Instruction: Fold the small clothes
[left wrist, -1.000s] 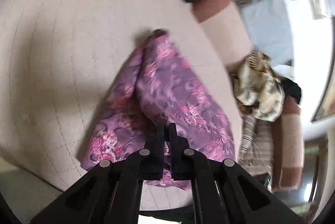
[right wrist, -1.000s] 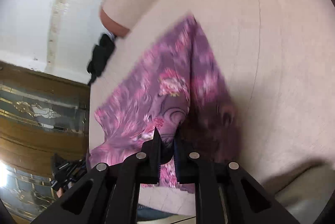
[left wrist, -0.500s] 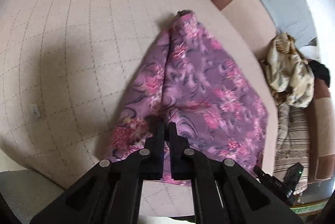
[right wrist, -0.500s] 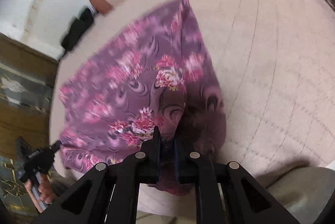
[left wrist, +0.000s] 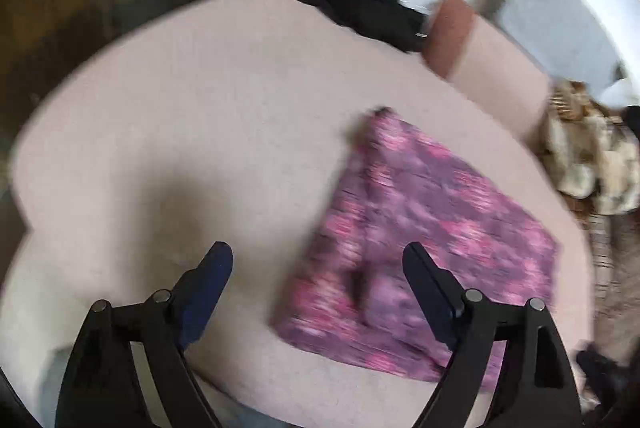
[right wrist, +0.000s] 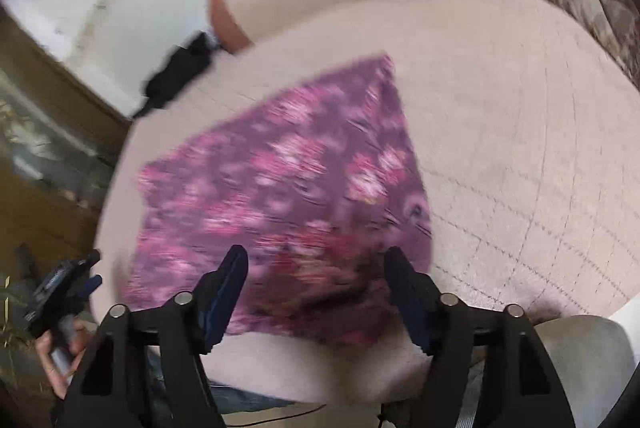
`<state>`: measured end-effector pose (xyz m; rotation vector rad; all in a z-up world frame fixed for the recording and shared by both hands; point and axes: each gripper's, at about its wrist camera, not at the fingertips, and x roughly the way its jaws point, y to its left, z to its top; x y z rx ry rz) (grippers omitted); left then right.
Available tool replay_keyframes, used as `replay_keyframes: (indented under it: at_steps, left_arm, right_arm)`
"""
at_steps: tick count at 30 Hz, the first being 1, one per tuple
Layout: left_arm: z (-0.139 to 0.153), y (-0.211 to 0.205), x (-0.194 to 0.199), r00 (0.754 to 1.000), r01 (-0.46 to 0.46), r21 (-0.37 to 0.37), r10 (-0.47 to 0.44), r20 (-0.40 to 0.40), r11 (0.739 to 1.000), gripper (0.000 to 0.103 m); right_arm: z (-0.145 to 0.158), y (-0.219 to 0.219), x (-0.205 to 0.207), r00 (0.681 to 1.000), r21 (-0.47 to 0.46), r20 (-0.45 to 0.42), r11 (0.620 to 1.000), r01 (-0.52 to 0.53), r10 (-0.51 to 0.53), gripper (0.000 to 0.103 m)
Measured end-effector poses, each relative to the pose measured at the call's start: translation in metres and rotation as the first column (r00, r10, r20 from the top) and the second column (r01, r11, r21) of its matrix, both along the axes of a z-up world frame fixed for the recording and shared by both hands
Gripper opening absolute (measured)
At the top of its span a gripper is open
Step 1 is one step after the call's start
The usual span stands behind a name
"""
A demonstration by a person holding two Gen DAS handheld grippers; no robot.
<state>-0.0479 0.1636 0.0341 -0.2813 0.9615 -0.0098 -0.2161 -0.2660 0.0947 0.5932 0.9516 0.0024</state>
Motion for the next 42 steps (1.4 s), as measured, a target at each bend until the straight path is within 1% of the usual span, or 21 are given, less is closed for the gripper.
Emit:
replay_keyframes:
  at_steps: [2,3,6,10,12,14,15,17,18,19,20,21,23,26,30,33,35,38,39,40,42]
  left_arm:
    - [-0.009,-0.001,0.014,0.998,0.014,-0.01,-0.014,-0.068,1.0,0.086]
    - [-0.016,-0.002,0.022,0.994,0.014,-0.033,-0.017,-0.11,0.999,0.086]
    - [-0.035,-0.004,0.037,0.986,0.006,-0.139,-0.029,-0.166,0.99,0.086]
    - [-0.07,-0.022,0.031,0.956,0.074,-0.21,-0.129,-0.264,0.975,0.086]
    - [-0.069,-0.026,0.023,0.954,0.102,-0.223,-0.159,-0.253,0.969,0.086]
    - [-0.071,-0.026,0.02,0.946,0.12,-0.291,-0.198,-0.256,0.949,0.084]
    - [-0.072,-0.024,0.019,0.958,0.093,-0.362,-0.183,-0.222,0.928,0.08]
    - [-0.075,-0.018,0.018,0.961,0.064,-0.371,-0.157,-0.227,0.927,0.071]
    - [-0.076,-0.016,0.018,0.964,0.042,-0.377,-0.136,-0.227,0.925,0.053]
    - [-0.077,-0.013,0.017,0.965,0.034,-0.428,-0.141,-0.219,0.903,0.024]
    - [-0.081,-0.014,0.018,0.958,0.049,-0.486,-0.179,-0.225,0.872,0.01]
    - [-0.084,-0.014,0.019,0.951,0.05,-0.52,-0.199,-0.236,0.853,0.011]
    - [-0.079,-0.012,0.014,0.957,0.052,-0.507,-0.188,-0.221,0.86,0.01]
    - [-0.073,-0.009,0.01,0.965,0.05,-0.526,-0.176,-0.192,0.849,0.009]
    - [-0.07,-0.007,0.007,0.969,0.047,-0.548,-0.171,-0.178,0.835,0.009]
    - [-0.054,-0.008,0.0,0.978,0.092,-0.51,-0.174,-0.117,0.855,0.009]
    - [-0.048,-0.012,-0.004,0.98,0.113,-0.488,-0.177,-0.087,0.865,0.009]
    - [-0.042,-0.012,-0.008,0.983,0.124,-0.476,-0.175,-0.063,0.871,0.009]
    - [-0.042,-0.011,-0.009,0.983,0.125,-0.482,-0.175,-0.061,0.867,0.009]
    - [-0.041,-0.009,-0.01,0.983,0.125,-0.482,-0.174,-0.057,0.867,0.009]
    - [-0.039,-0.012,-0.013,0.983,0.137,-0.466,-0.18,-0.049,0.874,0.009]
  right_arm:
    - [0.02,0.015,0.009,0.998,0.047,0.053,0.998,-0.049,0.046,0.081]
    - [0.027,0.02,0.014,0.995,0.062,0.073,0.995,-0.073,0.068,0.083]
    - [0.04,0.05,0.047,0.984,0.106,0.109,0.983,-0.15,0.138,0.085]
    - [0.037,0.084,0.098,0.967,0.151,0.072,0.956,-0.251,0.243,0.085]
    - [0.027,0.105,0.124,0.954,0.179,0.036,0.938,-0.298,0.297,0.085]
    - [0.016,0.125,0.148,0.939,0.192,0.0,0.921,-0.338,0.344,0.085]
    - [0.01,0.136,0.159,0.931,0.204,-0.023,0.914,-0.352,0.364,0.085]
    - [-0.005,0.155,0.182,0.911,0.25,-0.063,0.89,-0.382,0.408,0.085]
    - [-0.013,0.162,0.191,0.902,0.268,-0.086,0.881,-0.389,0.424,0.085]
    - [-0.022,0.173,0.203,0.889,0.297,-0.112,0.868,-0.397,0.444,0.085]
    - [-0.03,0.18,0.212,0.879,0.321,-0.125,0.857,-0.403,0.46,0.085]
    - [-0.037,0.188,0.218,0.869,0.341,-0.141,0.847,-0.408,0.475,0.085]
    - [-0.049,0.207,0.23,0.846,0.35,-0.183,0.838,-0.419,0.5,0.085]
    - [-0.058,0.241,0.242,0.803,0.295,-0.244,0.831,-0.472,0.543,0.085]
    - [-0.068,0.286,0.259,0.74,0.218,-0.334,0.812,-0.542,0.584,0.075]
    - [-0.085,0.314,0.272,0.703,0.162,-0.429,0.814,-0.558,0.568,0.072]
    - [-0.095,0.33,0.278,0.68,0.074,-0.468,0.792,-0.606,0.564,0.07]
    - [-0.1,0.345,0.277,0.662,-0.044,-0.518,0.756,-0.653,0.542,0.054]
    - [-0.098,0.35,0.273,0.658,-0.105,-0.533,0.73,-0.675,0.532,0.036]
    - [-0.096,0.351,0.269,0.654,-0.141,-0.539,0.709,-0.691,0.53,0.025]
    - [-0.089,0.345,0.264,0.664,-0.14,-0.522,0.714,-0.686,0.536,0.015]
